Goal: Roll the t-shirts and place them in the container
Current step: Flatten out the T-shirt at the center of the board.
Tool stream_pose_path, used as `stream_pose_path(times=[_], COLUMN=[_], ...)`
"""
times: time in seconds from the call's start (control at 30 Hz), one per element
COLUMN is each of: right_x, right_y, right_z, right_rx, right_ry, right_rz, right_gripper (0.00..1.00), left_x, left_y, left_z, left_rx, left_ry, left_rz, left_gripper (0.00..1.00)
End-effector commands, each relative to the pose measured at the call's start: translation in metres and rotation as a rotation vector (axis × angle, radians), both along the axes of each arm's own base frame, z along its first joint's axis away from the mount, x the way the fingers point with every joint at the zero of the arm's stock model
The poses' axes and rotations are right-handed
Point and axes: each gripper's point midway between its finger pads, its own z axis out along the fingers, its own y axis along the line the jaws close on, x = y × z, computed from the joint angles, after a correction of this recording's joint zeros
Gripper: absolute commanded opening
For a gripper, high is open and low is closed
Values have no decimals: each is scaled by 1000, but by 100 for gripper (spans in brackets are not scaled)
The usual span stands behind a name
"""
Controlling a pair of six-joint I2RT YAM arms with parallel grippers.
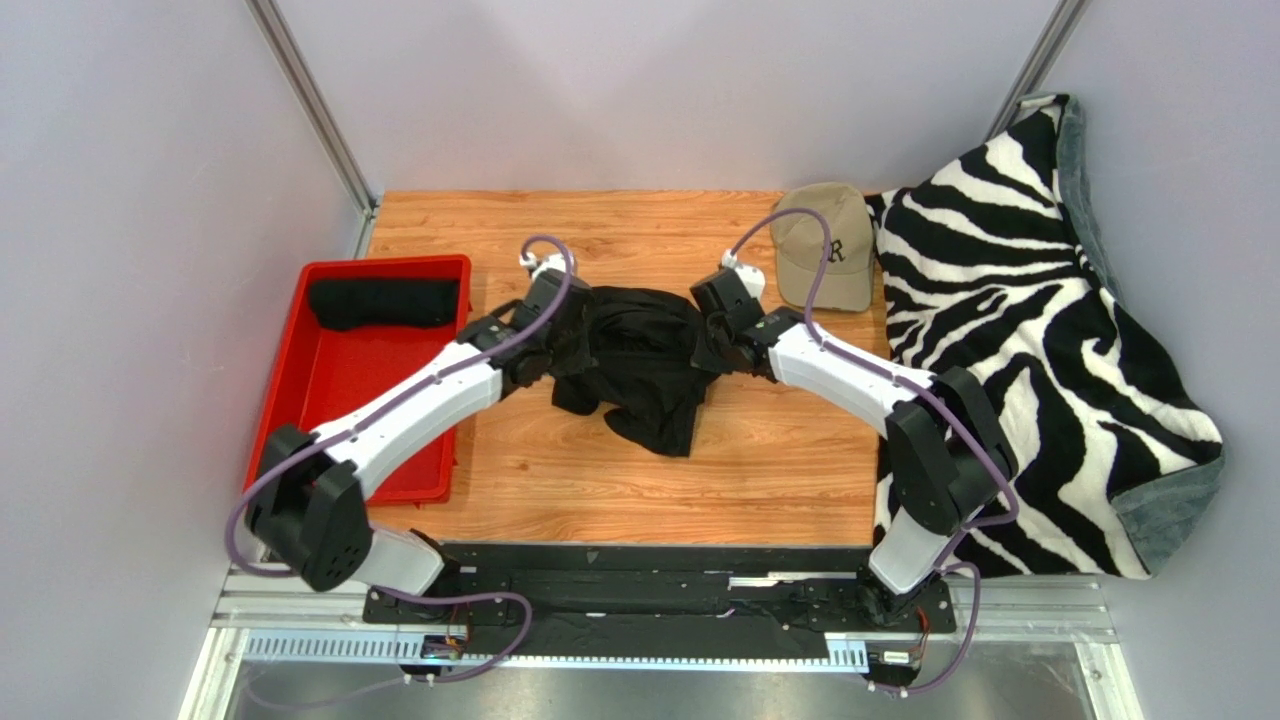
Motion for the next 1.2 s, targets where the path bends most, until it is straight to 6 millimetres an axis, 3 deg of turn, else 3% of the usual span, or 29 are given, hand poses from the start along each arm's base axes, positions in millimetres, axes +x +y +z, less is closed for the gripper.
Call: stream_pose_path(times=[0.0,0.07,0.13,0.2,0.23,0.3,0.37,0.47,0.53,0.63,0.87,0.93,1.0,1.03,1.17], right_x=[26,32,37,39,39,35,28,17,11,10,22,19,16,11,-16], right_y=[-17,-20,-22,-23,-23,-22,-25,-24,-20,-24,-43,-53,-61,-65,-71], right_z=[91,127,171,201,230,255,285,310,315,314,269,285,304,325,376], right_rx=[-10,-14,6,23,57,82,112,153,171,152,64,61,53,74,141], right_ry=[-186,-241,-322,-386,-442,-483,-527,-564,-562,-551,-449,-505,-556,-601,-736], right_rz=[-34,-35,-42,-44,-43,-20,-12,28,64,51,-2,-34,-41,-47,14], right_gripper=[0,0,0,0,0,0,0,0,0,0,0,0,0,0,0], left_x=[14,15,15,11,10,2,-6,-20,-25,-27,-19,-28,-44,-50,-97], left_y=[38,49,58,65,66,73,79,85,85,72,25,13,5,3,-9], left_z=[97,119,161,205,220,257,282,316,331,341,296,291,299,304,342], left_rx=[45,58,29,11,12,-17,-26,-47,-61,-91,-178,-219,-255,-257,-360], left_ry=[-209,-257,-355,-467,-511,-600,-667,-756,-802,-811,-639,-619,-636,-660,-767], left_rz=[48,55,62,53,38,41,35,17,-6,-76,-232,-309,-394,-433,-643], left_gripper=[0,0,0,0,0,0,0,0,0,0,0,0,0,0,0])
